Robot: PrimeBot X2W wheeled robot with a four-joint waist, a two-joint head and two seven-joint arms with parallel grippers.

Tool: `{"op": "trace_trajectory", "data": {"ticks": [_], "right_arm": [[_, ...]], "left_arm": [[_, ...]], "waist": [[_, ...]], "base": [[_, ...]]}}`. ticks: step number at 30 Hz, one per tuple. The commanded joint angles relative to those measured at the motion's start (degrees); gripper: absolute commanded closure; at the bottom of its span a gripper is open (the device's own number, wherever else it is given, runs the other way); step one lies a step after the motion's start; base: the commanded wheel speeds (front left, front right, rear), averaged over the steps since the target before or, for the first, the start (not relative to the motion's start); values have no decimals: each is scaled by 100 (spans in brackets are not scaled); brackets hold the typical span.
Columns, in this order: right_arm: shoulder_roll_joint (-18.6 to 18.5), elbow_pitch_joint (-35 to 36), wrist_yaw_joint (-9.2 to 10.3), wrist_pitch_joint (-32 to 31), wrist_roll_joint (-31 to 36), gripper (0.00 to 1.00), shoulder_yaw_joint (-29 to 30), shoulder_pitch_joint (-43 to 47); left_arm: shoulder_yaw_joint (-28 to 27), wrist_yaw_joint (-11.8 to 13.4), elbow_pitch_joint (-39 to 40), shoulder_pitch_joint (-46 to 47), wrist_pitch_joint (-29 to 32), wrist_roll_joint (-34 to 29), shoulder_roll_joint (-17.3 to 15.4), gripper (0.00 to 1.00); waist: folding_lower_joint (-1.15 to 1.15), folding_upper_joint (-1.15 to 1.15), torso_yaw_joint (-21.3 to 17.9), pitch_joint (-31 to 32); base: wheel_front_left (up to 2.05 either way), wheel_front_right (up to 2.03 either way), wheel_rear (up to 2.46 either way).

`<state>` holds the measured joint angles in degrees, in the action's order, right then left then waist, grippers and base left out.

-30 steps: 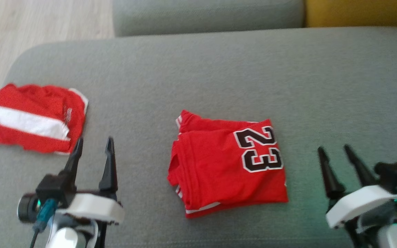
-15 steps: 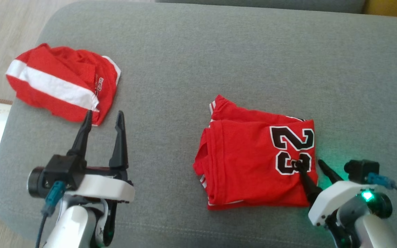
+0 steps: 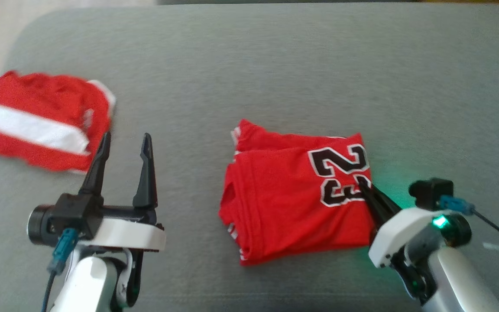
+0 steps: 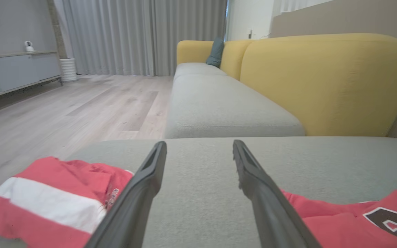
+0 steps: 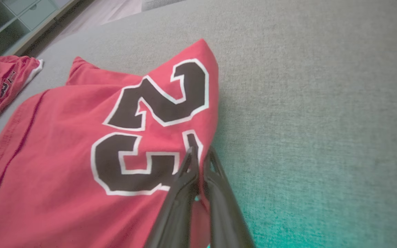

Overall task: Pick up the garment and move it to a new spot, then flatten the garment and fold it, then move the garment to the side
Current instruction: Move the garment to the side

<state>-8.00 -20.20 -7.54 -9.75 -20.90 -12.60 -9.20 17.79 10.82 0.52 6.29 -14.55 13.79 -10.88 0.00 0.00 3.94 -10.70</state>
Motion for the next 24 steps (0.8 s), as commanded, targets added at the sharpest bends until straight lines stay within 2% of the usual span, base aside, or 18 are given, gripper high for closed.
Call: {"op": "trace_trajectory", "data": {"ticks": [1,8,16,24], "right_arm": [[-76,214,5,104,-55,100,-187,-293],[-551,91,5,199,-80,100,-330,-985],[-1332,41,5,373,-35,100,295,-1824],[-1614,-244,5,569,-32,100,639,-2603]], "left_arm": [[-207,-35,234,225,-44,-73,-95,0],[-118,-151,244,440,-44,-194,-155,0],[128,-331,303,904,4,-350,-191,0],[313,-484,405,1315,195,-501,-282,0]], "waist": [[0,0,-465,-27],[0,0,-1384,-236],[0,0,-2151,-659],[0,0,-2591,-1106]], "base": [[0,0,0],[0,0,0],[0,0,0],[0,0,0]]}}
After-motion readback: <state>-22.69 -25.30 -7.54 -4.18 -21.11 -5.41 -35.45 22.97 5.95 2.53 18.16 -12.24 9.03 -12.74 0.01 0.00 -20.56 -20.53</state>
